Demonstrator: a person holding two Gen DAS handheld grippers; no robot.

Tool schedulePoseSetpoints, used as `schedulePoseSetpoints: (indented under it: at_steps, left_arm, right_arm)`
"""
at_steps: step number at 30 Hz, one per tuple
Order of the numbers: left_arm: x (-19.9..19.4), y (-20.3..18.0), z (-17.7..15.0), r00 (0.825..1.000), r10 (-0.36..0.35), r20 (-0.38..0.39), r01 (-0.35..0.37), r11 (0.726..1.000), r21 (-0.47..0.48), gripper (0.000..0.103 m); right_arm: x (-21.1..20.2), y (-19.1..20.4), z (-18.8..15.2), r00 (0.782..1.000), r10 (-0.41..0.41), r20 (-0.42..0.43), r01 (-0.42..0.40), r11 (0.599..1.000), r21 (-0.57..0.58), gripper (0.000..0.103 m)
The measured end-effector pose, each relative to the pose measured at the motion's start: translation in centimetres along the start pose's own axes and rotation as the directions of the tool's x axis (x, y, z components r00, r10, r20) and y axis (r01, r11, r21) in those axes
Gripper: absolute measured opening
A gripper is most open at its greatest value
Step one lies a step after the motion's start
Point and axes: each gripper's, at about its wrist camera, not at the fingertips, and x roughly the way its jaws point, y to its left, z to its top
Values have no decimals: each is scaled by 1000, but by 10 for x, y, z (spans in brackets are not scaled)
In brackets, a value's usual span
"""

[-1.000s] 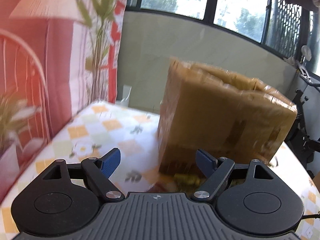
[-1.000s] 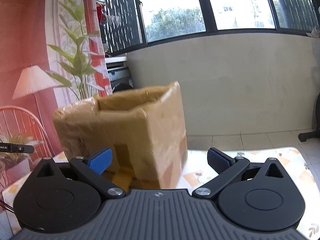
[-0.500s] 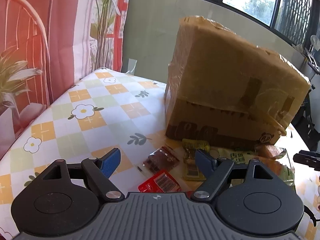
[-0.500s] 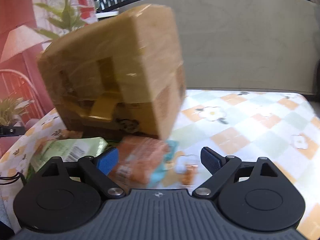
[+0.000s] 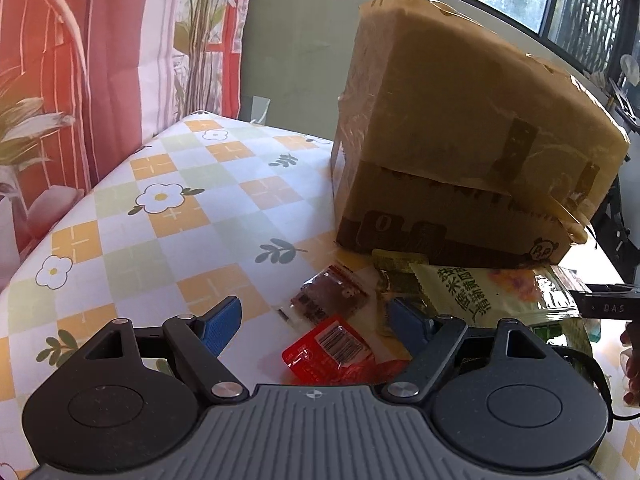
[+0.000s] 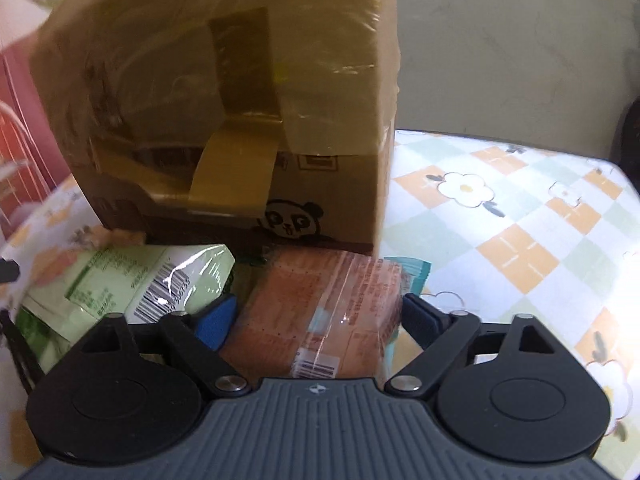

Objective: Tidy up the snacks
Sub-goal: 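Return the left tool to the red candy while the right tool reaches the orange bread bag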

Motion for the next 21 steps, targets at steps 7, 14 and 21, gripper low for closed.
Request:
schedulePoseSetpoints:
  at_steps: [7,14,21]
  left_arm:
    - [2,4,-2,1000,-2,-10,1,1000,-20,83]
    - [10,-1,-7,998,-5,-61,5,1000,-10,83]
    - [13,-4,-13,996,-17,-88,16,1000,-8,83]
  right_arm:
    - [-16,-5,-2,999,22,30,-21,1000,-21,75]
    - [-29,1,-7,997,42,64,-39,998,-49,75]
    - [-35,-1,-12,995,54,80,-50,997,-55,75]
